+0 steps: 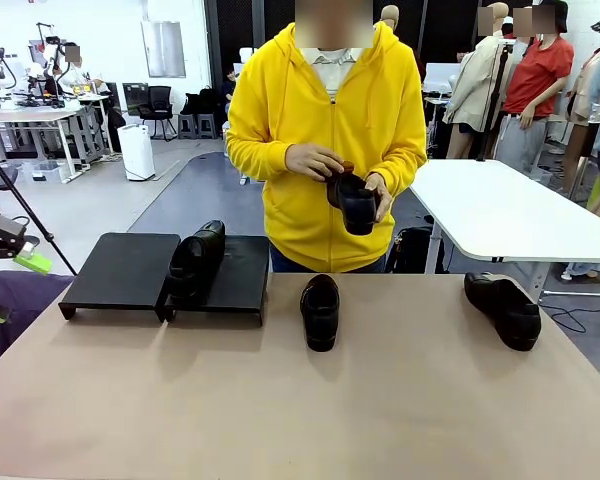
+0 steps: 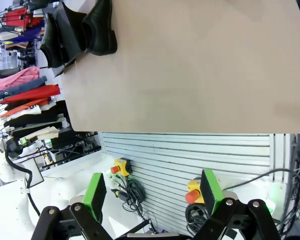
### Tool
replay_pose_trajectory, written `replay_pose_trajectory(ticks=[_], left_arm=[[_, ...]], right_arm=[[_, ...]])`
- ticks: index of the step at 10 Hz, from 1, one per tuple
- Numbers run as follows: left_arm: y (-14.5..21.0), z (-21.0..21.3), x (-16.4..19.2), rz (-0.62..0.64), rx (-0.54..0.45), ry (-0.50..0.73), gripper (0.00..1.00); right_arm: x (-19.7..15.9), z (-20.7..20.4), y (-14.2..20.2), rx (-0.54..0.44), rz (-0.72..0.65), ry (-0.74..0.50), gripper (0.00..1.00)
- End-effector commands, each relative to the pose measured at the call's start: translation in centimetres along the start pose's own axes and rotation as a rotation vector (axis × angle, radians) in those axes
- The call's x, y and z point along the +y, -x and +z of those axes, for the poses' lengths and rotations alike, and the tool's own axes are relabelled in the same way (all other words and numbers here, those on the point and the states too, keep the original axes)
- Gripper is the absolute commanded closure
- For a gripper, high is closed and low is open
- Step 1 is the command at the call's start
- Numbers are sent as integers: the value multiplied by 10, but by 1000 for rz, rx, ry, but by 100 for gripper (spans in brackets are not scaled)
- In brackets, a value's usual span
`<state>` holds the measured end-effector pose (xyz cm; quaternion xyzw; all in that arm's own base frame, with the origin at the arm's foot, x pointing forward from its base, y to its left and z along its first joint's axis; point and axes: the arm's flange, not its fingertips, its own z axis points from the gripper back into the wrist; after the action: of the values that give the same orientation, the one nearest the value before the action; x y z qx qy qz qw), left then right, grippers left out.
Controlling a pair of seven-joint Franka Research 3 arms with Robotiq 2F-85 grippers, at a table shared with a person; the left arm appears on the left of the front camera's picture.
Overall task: Organize the shoes by placing them on the stand.
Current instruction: Place the Shoe from the middle of the table onto the Shoes Stand, then pick up one Shoe and place it in the middle of the table.
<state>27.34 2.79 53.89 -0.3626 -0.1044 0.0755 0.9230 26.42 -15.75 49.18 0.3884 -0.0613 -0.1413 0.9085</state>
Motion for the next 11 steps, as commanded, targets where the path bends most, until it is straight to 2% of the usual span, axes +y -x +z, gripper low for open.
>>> replay_pose_trajectory(ticks=[1,8,9,10,11], left_arm=[[2,4,-2,-13,23,-16,0],[2,4,-2,-13,23,-16,0],[2,4,-2,-13,23,-16,0],[2,4,-2,-13,23,-16,0],[2,4,-2,-13,23,-16,0]], right_arm=[[-1,3,1,6,17,16,0],[0,0,0,0,0,0,0],[27,-32,-44,-18,-38,183,0],[44,-72,-84,64,56,383,0],[52,-107,-114,-5,78,498,0]])
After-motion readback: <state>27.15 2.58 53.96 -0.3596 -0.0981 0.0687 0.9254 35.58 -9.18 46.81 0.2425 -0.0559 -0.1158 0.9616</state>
